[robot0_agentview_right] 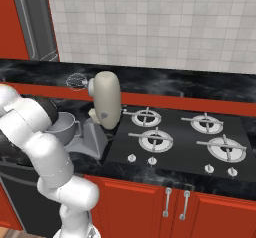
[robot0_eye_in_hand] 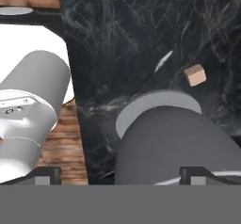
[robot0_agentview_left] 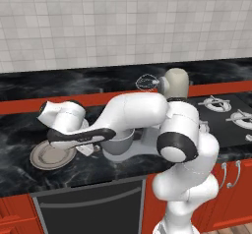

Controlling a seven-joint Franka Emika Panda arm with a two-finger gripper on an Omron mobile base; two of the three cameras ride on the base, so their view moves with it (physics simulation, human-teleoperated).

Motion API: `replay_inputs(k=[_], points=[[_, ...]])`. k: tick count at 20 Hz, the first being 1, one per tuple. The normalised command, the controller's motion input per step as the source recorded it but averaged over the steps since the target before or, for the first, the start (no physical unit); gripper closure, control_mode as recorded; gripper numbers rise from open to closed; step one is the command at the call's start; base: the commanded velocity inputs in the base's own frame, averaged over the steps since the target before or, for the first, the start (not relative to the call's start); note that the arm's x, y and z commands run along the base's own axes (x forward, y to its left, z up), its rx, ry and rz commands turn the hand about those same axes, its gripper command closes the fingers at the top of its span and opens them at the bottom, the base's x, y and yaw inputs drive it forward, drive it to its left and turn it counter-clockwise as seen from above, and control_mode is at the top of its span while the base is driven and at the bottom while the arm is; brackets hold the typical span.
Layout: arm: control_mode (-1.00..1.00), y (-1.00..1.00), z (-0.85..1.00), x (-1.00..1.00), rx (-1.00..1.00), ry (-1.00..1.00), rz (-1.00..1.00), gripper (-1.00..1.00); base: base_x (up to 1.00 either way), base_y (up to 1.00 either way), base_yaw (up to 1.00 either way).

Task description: Add butter and sugar cubes to the stand mixer bowl and then turn on the stand mixer to begin making frosting.

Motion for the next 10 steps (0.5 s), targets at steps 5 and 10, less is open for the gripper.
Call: replay_inputs(k=[5, 10], points=[[-1.0, 0.1, -0.34, 0.35, -0.09, 0.06, -0.06, -1.0, 0.0, 0.0, 0.0], [-1.0, 0.01, -0.33, 0.2, -0.1, 0.04, -0.09, -1.0, 0.0, 0.0, 0.0]])
